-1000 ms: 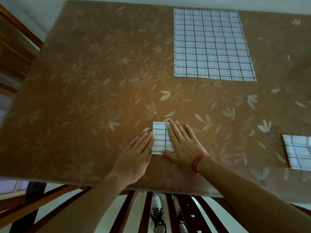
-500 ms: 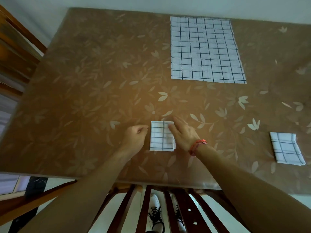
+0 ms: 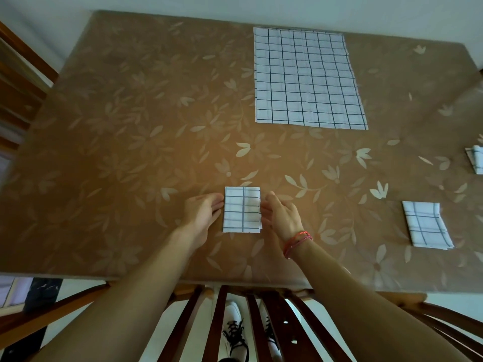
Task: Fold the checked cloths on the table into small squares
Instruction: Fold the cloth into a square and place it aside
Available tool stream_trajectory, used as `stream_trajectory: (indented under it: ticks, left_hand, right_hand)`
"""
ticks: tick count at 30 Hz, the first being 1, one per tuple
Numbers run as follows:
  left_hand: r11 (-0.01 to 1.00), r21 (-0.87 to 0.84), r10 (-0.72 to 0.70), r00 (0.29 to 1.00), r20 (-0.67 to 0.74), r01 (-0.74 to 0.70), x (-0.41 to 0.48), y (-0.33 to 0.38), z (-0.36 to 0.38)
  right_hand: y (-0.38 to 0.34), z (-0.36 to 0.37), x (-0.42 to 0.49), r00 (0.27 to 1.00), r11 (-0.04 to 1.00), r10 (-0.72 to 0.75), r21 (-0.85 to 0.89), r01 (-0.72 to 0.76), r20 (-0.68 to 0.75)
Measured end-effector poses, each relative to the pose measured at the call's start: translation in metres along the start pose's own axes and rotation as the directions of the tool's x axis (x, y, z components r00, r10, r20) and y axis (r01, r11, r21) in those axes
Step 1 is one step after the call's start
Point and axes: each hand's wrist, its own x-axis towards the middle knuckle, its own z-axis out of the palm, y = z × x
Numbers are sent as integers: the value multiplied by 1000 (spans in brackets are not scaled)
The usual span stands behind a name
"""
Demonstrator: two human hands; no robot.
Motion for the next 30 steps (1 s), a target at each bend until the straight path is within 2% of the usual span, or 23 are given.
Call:
stream_trajectory:
  ticks: [9,18,30]
  left_hand:
    - [999,-39,-15,1000,17,15,-6,-4,-1]
    - [1000,-4,15,1000,11,-15,-4,-4,2]
    - [996,67,65,998,2,-65,-4,-4,-1]
  right_hand:
    - [-12,4,3,1000,997,-1,-71,0,-14]
    - [-6,6,-9,999,1000,12,14,-11,-35]
    - [-3,0,-3,999,1000,23,-10,-23,-46]
